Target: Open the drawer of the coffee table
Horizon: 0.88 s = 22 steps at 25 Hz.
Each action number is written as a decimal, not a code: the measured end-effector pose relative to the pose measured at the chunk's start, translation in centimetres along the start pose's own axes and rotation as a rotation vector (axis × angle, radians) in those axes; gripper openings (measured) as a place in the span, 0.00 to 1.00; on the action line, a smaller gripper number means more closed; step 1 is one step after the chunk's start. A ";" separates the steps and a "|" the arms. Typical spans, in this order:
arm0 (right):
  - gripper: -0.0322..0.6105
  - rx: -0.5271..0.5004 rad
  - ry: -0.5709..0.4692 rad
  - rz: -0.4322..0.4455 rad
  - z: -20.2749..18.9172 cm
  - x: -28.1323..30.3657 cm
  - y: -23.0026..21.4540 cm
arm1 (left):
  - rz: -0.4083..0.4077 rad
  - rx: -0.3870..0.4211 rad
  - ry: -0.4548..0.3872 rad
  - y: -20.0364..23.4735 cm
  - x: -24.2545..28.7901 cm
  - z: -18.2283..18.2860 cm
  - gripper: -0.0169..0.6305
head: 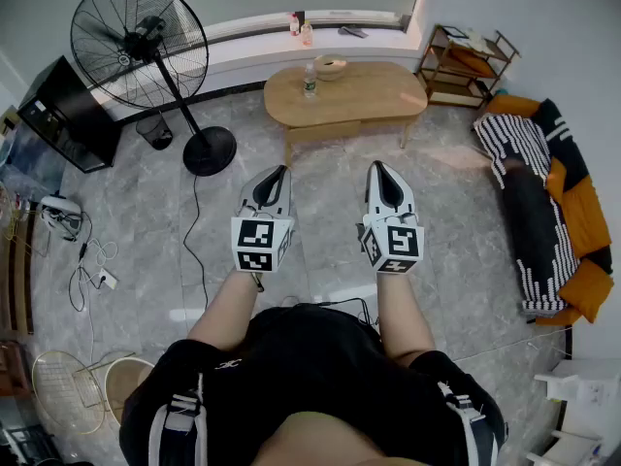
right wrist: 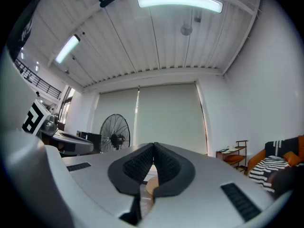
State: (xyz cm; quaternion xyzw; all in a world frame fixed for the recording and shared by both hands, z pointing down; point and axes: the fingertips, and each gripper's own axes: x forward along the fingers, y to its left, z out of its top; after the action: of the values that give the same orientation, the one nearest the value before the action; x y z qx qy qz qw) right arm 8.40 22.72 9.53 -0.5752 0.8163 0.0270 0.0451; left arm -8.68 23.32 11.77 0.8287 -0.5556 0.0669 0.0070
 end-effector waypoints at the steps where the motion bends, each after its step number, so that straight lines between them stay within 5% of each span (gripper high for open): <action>1: 0.08 0.002 0.002 -0.003 0.0 0.0 0.1 | -0.003 0.001 0.000 0.0 -0.1 -0.1 0.07; 22: 0.08 -0.035 0.008 -0.051 -0.8 3.6 8.3 | -0.076 -0.017 -0.039 8.9 -1.6 -1.6 0.07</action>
State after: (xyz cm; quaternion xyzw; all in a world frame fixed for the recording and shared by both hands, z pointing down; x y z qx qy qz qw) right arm -0.68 22.09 9.90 -0.5965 0.8011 0.0379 0.0322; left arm -17.68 21.57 12.63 0.8502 -0.5244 0.0459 0.0058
